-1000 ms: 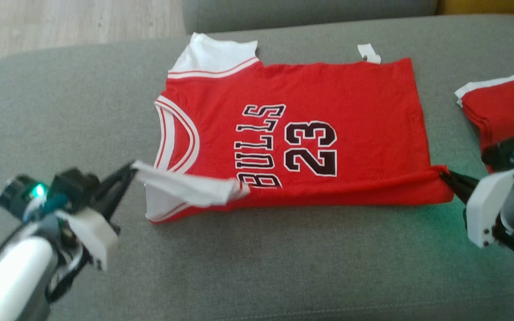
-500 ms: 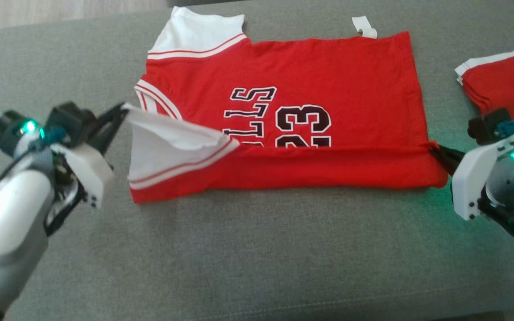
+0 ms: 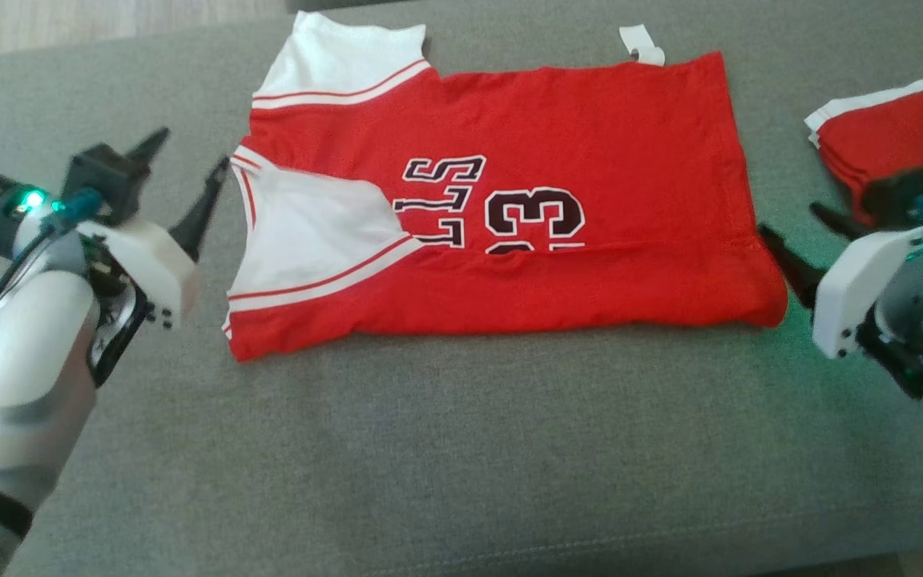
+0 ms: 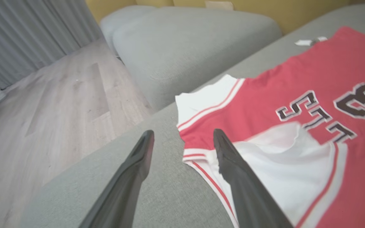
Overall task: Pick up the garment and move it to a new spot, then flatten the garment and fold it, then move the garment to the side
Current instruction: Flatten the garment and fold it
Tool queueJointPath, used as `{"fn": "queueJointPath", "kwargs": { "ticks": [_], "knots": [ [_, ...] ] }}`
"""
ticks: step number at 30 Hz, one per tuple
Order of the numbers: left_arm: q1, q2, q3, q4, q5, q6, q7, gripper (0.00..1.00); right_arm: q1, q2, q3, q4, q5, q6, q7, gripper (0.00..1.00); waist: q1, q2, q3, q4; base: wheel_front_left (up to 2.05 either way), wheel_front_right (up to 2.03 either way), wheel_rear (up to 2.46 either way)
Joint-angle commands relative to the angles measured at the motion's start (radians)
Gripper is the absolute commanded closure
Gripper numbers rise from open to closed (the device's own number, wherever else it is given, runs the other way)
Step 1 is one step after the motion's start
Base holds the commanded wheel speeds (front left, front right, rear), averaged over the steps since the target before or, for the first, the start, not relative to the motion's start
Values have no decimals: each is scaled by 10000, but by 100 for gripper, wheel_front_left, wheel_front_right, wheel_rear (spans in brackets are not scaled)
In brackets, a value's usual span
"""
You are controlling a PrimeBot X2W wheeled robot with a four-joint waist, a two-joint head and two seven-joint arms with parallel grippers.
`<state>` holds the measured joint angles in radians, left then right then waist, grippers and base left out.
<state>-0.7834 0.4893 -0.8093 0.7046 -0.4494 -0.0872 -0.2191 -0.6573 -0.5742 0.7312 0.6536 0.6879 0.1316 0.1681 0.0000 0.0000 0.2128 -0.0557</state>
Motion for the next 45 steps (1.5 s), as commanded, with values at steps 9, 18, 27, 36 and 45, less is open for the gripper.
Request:
{"fn": "queueJointPath", "kwargs": {
  "ticks": [9, 18, 27, 36, 45],
  "knots": [
    [1035, -361, 3074, -2007, -824, 1638, -422, 0, 465, 874, -2278, -174, -100, -9, -3375, 0, 0, 0, -790, 149, 0, 0, 0],
    [4858, -2193, 5991, -5539, -99, 2094, -425, 0, 2953, 3312, -5275, -1945, -2022, -9, -4288, 0, 0, 0, -1373, 92, 0, 0, 0],
    [6432, -3678, 6860, -5589, 1174, 1279, -426, 0, 4891, 4918, -6763, -3523, -3586, -9, -4293, 0, 0, 0, -1416, -11, 0, 0, 0],
    [5643, -3580, 6480, -2606, 2018, 1234, -161, 0, 4824, 5112, -6887, -4164, -3894, -9, -3935, 0, 0, 0, -1060, -409, 0, 0, 0],
    [4801, -3358, 6491, -426, 2317, 1956, 467, 0, 4866, 5171, -6811, -4432, -3920, -9, -3767, 0, 0, 0, -787, -761, 0, 0, 0]
  ]
}}
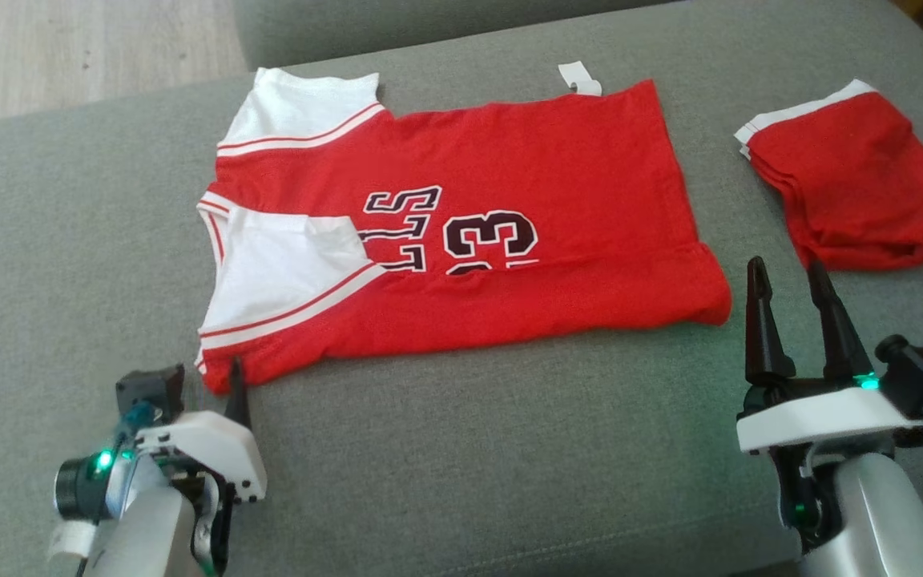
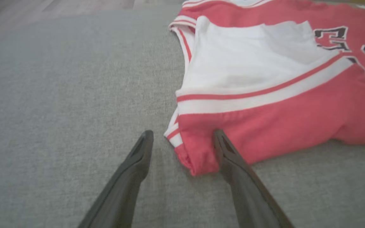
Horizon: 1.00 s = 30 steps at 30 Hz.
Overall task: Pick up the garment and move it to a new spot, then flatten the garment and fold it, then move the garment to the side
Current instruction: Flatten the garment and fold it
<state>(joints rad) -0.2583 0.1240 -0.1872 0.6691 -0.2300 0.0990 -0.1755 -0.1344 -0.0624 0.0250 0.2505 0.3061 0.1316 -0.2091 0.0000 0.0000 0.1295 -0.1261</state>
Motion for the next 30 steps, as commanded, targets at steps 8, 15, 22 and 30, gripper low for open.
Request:
{"fn": "queueJointPath", "kwargs": {
  "ticks": [8, 15, 22, 30],
  "knots": [
    [-806, 337, 154, 819, 138, 141, 174, 0, -373, 68, 212, -562, -139, -9, 97, 0, 0, 0, 150, -151, 0, 0, 0],
    [-1108, 230, -3, 1240, 10, -163, -25, 100, -352, 77, 76, -521, -229, -9, 330, 0, 0, 0, 145, -58, 0, 0, 0],
    [-1272, 124, -6, 327, 13, -252, -774, 100, -566, 107, -446, 267, -586, -9, 1202, 0, 0, 0, 146, 326, 0, 0, 0],
    [-885, -7, -264, -1291, 270, -495, -858, 100, -1593, 119, -1286, 2541, -509, -9, 2274, 0, 0, 0, 229, 921, 0, 0, 0]
  ]
}}
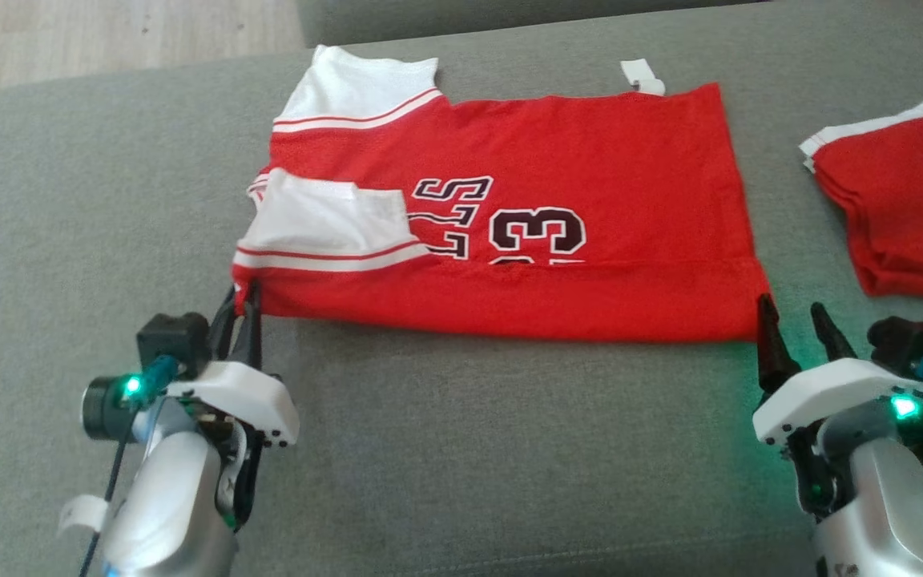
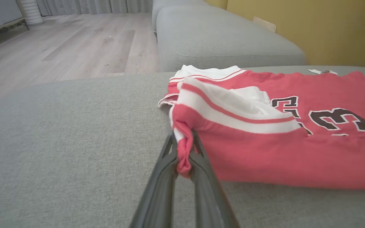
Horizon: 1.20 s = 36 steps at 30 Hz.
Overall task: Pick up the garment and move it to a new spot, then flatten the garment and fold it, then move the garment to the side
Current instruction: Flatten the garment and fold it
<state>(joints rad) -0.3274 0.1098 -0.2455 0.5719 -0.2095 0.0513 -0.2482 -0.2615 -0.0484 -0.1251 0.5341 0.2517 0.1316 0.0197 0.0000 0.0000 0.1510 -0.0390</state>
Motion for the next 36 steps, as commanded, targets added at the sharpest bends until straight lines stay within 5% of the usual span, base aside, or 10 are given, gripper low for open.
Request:
{"fn": "queueJointPath", "kwargs": {
  "ticks": [1, 14, 15, 16, 36],
  "knots": [
    [-155, 121, 282, -406, 87, -51, -132, 100, -449, -20, 176, -19, 91, -9, 47, 0, 0, 0, 24, 92, 0, 0, 0],
    [-66, 43, 44, -785, 271, -222, -134, 100, -1865, -19, 272, 3231, -62, -9, 98, 0, 0, 0, 285, 383, 0, 0, 0],
    [-63, 59, 55, -755, 274, -218, -134, 100, -1942, -19, 372, 3393, -31, -9, 46, 87, 0, 0, 287, 392, 0, 0, 0],
    [-56, 79, 64, -707, 278, -212, -134, 100, -2006, -19, 476, 3519, -21, -9, -40, 100, 0, 0, 274, 397, 0, 0, 0],
    [1291, 343, 152, -97, 177, -129, -135, 100, -1137, -350, 327, 3382, -1418, -9, -665, 100, 0, 0, -1369, 286, 0, 0, 0]
  ]
}}
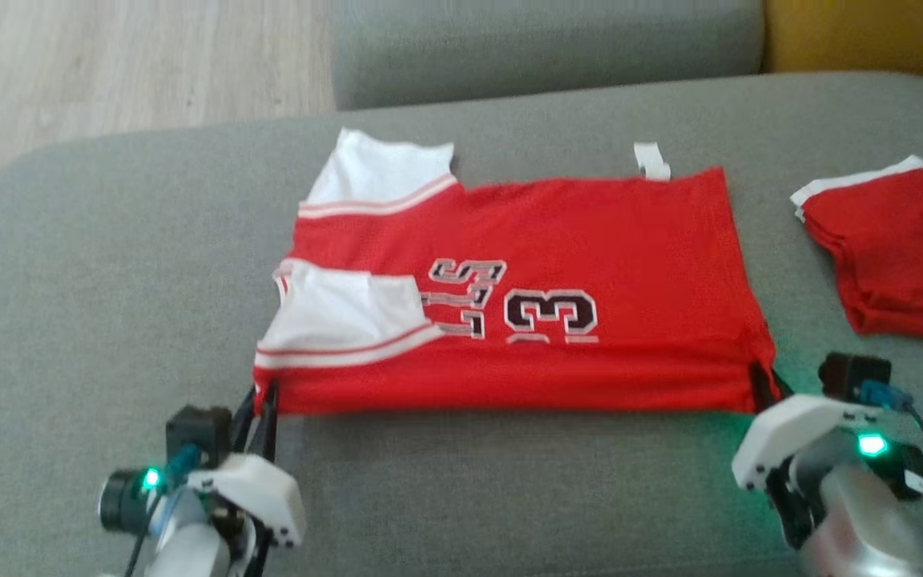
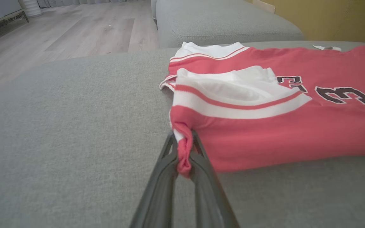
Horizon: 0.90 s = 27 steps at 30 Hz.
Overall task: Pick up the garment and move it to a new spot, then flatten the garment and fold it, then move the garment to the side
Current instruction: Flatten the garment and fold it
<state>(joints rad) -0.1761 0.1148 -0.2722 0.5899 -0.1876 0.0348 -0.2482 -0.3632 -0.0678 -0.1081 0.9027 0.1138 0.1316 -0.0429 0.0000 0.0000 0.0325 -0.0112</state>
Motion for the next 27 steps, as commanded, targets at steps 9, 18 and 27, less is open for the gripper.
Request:
{"fn": "queueJointPath", "kwargs": {
  "ticks": [9, 18, 27],
  "knots": [
    [1167, 328, 63, -911, -38, 59, 72, 100, 1545, -244, -433, -1966, 63, -9, 1072, 100, 0, 0, -754, 63, 0, 0, 0],
    [1496, 375, -152, -1053, -41, 186, 630, 0, 2683, 25, -736, -4201, 242, -9, 2010, 0, 0, 0, -685, -2, 0, 0, 0],
    [866, 387, 399, -1831, -233, 620, 32, 0, 2586, 141, -646, -6484, 377, -9, 1356, 0, 0, 0, -486, -260, 0, 0, 0]
  ]
}}
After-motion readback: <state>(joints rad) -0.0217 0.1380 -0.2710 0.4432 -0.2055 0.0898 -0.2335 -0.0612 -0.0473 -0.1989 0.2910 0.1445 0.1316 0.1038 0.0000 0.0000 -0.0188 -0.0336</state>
